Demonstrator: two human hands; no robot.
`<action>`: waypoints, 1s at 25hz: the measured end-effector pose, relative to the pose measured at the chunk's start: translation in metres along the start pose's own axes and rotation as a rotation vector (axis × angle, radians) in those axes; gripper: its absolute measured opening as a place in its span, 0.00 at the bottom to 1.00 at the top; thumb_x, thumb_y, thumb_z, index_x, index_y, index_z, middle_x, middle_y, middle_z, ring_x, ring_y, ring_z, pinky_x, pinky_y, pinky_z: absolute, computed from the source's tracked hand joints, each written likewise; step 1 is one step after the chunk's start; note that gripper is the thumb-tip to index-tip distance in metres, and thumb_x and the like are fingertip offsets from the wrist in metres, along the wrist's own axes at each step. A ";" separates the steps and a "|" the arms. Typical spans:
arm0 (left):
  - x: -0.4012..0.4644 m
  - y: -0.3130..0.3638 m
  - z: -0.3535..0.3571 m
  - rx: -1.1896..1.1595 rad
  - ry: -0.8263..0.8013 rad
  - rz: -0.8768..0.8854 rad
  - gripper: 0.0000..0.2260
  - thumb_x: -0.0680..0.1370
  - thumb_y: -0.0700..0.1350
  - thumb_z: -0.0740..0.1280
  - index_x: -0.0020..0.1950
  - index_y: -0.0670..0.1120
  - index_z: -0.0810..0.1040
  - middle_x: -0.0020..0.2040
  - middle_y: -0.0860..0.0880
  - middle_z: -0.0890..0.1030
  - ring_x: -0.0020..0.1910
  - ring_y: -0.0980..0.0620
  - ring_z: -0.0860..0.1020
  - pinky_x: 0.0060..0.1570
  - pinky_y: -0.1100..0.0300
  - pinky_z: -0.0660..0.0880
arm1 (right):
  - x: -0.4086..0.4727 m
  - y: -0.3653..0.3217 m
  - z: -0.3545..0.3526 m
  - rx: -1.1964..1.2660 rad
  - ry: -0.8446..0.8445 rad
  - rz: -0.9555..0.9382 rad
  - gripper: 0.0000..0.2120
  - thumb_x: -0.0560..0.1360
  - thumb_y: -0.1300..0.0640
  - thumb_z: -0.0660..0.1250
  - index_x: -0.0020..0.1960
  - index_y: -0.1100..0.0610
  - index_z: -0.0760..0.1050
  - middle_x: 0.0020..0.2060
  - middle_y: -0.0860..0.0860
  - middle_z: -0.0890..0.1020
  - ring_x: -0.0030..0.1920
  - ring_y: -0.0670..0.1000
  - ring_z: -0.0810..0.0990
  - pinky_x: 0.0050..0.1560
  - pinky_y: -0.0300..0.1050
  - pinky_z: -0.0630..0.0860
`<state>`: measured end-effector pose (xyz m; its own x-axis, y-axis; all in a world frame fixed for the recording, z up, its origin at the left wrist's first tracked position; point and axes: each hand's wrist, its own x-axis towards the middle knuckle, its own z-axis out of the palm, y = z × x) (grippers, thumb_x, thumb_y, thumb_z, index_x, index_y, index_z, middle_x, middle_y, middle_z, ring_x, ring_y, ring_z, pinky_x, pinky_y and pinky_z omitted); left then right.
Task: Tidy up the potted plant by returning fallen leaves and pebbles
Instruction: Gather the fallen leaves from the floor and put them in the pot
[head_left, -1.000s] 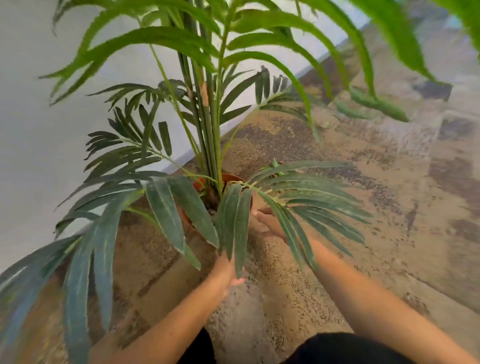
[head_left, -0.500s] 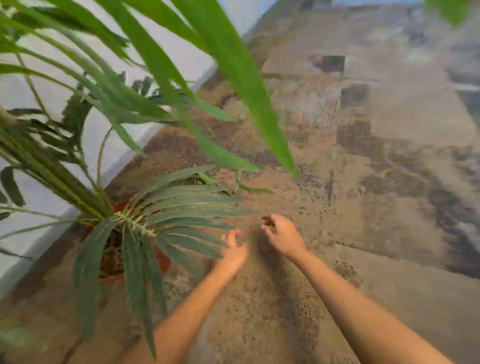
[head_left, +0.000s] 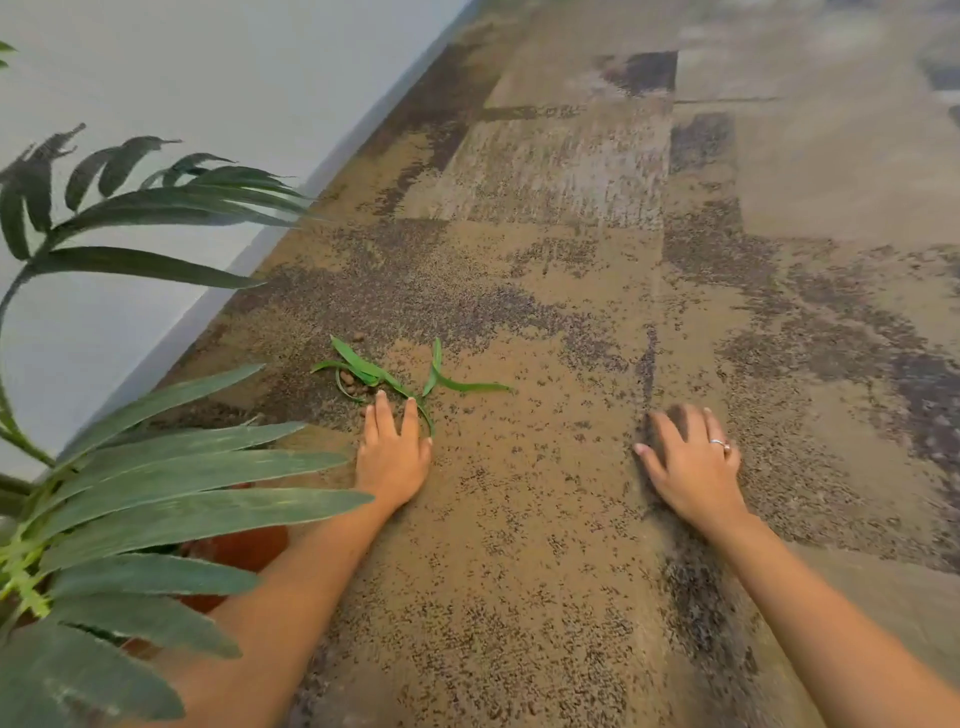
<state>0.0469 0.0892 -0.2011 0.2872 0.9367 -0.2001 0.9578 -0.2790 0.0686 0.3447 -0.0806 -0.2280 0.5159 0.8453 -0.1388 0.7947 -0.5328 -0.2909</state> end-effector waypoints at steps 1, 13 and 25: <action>0.007 -0.003 0.001 0.002 0.006 -0.003 0.28 0.81 0.54 0.53 0.78 0.48 0.48 0.77 0.40 0.40 0.76 0.38 0.44 0.71 0.41 0.54 | 0.006 0.000 0.003 0.023 -0.029 0.039 0.26 0.79 0.41 0.55 0.74 0.49 0.61 0.76 0.57 0.56 0.77 0.62 0.50 0.71 0.71 0.50; 0.093 -0.040 -0.014 -0.356 0.017 -0.325 0.29 0.78 0.65 0.47 0.76 0.60 0.42 0.76 0.39 0.34 0.75 0.33 0.43 0.71 0.39 0.48 | 0.017 -0.023 0.031 -0.076 0.056 0.221 0.32 0.76 0.31 0.44 0.75 0.44 0.57 0.77 0.58 0.55 0.77 0.64 0.50 0.70 0.75 0.47; 0.119 -0.020 -0.013 -0.217 0.196 -0.245 0.14 0.78 0.39 0.61 0.63 0.46 0.75 0.61 0.43 0.73 0.60 0.43 0.71 0.56 0.51 0.73 | 0.020 -0.025 0.034 -0.128 0.058 0.268 0.33 0.74 0.30 0.44 0.75 0.41 0.58 0.76 0.56 0.56 0.76 0.62 0.50 0.70 0.72 0.50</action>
<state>0.0621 0.2087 -0.2132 0.0226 0.9987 -0.0467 0.9677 -0.0101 0.2519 0.3238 -0.0491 -0.2558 0.7274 0.6720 -0.1388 0.6595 -0.7406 -0.1289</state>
